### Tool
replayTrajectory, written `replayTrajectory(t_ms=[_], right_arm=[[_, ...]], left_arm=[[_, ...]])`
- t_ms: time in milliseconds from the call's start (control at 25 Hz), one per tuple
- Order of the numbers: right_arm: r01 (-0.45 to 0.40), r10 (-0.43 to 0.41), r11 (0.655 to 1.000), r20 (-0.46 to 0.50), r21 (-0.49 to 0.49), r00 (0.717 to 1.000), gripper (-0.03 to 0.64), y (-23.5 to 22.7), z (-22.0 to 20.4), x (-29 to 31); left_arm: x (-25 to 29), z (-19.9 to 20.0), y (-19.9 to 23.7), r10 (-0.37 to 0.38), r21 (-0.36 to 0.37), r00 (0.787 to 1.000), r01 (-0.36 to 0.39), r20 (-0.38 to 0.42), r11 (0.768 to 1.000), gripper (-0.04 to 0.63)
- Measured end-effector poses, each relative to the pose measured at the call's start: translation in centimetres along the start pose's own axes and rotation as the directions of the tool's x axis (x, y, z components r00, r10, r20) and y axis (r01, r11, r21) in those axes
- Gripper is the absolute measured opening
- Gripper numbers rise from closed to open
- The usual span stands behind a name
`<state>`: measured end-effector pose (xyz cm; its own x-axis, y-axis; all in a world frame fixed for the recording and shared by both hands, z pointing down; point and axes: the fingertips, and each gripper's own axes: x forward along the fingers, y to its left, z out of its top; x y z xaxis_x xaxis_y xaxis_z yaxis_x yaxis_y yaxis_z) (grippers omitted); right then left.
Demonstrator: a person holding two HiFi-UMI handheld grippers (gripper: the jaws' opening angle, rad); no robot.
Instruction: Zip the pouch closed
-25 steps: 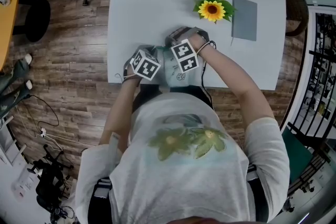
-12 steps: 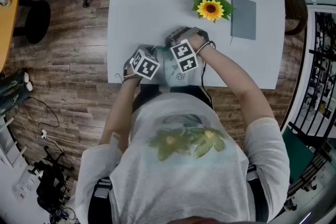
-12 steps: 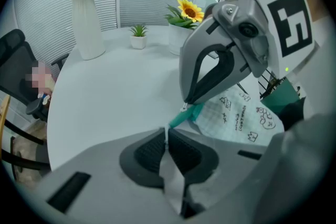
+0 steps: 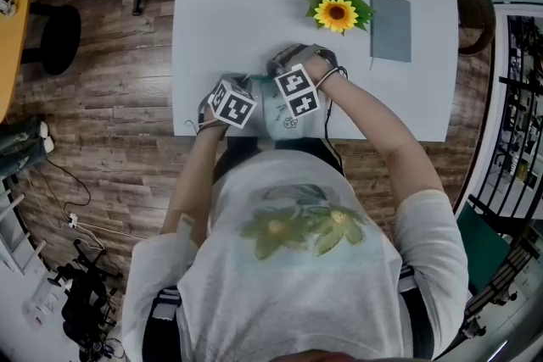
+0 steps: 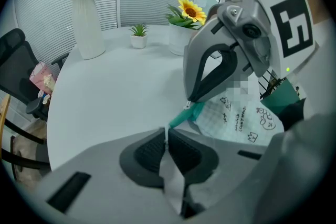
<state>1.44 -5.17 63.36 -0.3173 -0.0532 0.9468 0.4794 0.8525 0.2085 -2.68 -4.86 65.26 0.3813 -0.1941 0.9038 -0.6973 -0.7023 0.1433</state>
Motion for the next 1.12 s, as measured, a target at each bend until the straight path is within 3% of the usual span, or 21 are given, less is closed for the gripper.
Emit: replayTrajectory(t_ms=[1120], right_arm=[[-0.014,0.015,1.000,-0.022,0.017,1.000,0.018,0.59,-0.62,-0.60]], left_arm=[[0.27,-0.11,0.02,-0.010,-0.009,1.000,0.009,-0.017,1.000,0.026]])
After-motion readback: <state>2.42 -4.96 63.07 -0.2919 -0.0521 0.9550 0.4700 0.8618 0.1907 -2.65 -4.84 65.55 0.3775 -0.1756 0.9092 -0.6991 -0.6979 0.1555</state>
